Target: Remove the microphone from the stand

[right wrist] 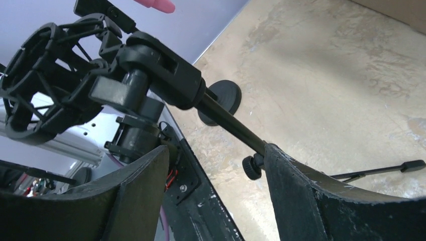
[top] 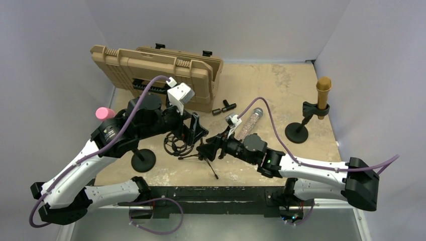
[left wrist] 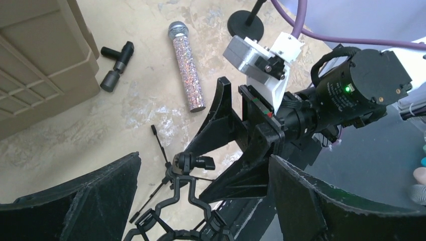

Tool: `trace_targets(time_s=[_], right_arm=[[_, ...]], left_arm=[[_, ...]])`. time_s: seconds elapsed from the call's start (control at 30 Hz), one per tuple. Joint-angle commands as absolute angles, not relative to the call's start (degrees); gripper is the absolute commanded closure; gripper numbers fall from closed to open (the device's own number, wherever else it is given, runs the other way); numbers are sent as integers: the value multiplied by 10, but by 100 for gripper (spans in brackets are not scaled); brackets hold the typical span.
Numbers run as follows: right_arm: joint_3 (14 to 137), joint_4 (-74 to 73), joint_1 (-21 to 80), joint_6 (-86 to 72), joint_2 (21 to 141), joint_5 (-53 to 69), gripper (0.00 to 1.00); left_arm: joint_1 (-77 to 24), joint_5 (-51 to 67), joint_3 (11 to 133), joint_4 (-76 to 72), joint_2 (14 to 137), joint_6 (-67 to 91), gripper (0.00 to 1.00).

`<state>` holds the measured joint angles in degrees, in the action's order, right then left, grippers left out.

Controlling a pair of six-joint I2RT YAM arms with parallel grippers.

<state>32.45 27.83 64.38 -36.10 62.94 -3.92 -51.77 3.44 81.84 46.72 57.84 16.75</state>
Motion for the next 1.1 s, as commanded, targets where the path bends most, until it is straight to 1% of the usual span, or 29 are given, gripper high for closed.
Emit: trace_targets(time_s=[0.0,0.07,0.2,0.33,0.4,0.43,0.57,0.6,0.67,0.73,0.83,1.0,1.07], right_arm=[[315,275,644,-383,591,-63,32],[320,277,644,-372,590,-70,32],[324,348,645,-349,626,-72,35],[325,411,646,-330,668,-131,44],[329,446,646,-310,694,-142,52],[329,462,647,-301,706,-150,59],[337,510,647,-263,753,-178,79],[340,527,646,-243,762,-166,83],[341,572,646,-192,774,-166,89],[329,629,642,-156,777,-176,92],[315,691,612,-108,779,-130,94],[326,741,569,-69,805,-70,98],[340,749,556,-58,820,-50,97]], left_arm=[[-515,54,807,464,559,154,4],[-515,54,805,464,559,153,4],[-515,47,796,461,563,147,6],[-515,37,786,462,560,155,9],[-514,33,781,464,557,157,11],[-515,26,778,469,557,158,11],[-514,-17,765,487,557,162,14],[-515,-28,757,485,553,162,16],[-515,-39,738,478,542,167,17],[-513,-40,718,467,531,178,19],[-513,-25,703,450,518,195,20],[-513,-5,701,433,523,201,20],[-513,-4,705,428,534,200,20]])
